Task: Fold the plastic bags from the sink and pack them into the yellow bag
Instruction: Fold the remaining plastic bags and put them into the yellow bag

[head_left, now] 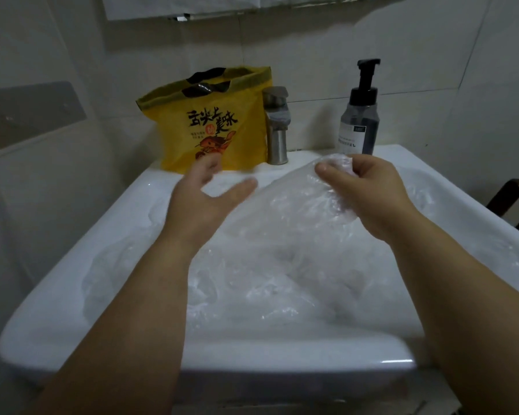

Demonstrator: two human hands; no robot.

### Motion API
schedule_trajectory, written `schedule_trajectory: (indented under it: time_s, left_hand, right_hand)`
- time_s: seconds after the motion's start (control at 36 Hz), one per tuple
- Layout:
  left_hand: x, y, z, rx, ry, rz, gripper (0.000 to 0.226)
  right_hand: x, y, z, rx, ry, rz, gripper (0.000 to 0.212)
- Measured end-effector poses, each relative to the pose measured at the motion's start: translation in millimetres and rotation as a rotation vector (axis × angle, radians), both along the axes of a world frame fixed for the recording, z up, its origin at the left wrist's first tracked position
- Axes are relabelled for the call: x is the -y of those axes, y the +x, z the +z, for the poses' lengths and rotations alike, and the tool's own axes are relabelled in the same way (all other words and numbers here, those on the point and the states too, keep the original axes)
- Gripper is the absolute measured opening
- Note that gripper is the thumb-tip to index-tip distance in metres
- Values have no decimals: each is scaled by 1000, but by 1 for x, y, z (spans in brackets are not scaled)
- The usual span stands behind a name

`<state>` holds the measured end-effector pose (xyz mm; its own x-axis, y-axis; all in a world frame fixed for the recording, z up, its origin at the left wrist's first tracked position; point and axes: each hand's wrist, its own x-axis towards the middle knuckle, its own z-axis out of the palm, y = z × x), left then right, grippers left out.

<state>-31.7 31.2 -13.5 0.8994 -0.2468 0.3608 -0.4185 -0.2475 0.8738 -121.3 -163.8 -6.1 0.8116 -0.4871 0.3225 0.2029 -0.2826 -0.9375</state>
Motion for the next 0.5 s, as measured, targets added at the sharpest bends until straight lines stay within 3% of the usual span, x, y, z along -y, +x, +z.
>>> schedule_trajectory:
  time_s: [0.06, 0.08, 0.17, 0.25, 0.28, 0.36, 0.44, 0.5]
  left_hand:
    - [1, -5, -1, -84, 170, -158, 98]
    - [2, -7, -1, -127, 232, -221, 94]
    - [2, -8, 0, -211, 282, -329, 41]
    - [2, -9, 0, -249, 305, -398, 12]
    - [3, -11, 0, -260, 292, -425, 8]
    - [8, -14, 0, -327, 149, -473, 5]
    - [13, -14, 2, -420, -64, -483, 10]
    - [13, -15, 4, -423, -157, -484, 12]
  right_hand:
    - [-2, -1, 2, -21, 22, 32, 10]
    - [-2, -1, 3, -32, 45, 40, 11]
    - [0, -2, 6, -18, 180, 87, 18]
    - [6, -1, 7, -22, 409, 182, 76]
    - [7, -1, 7, -37, 465, 237, 89]
    - [2, -1, 5, -67, 615, 544, 102]
    - [-8, 3, -3, -92, 698, 783, 107]
    - [-18, 6, -7, -138, 675, 819, 97]
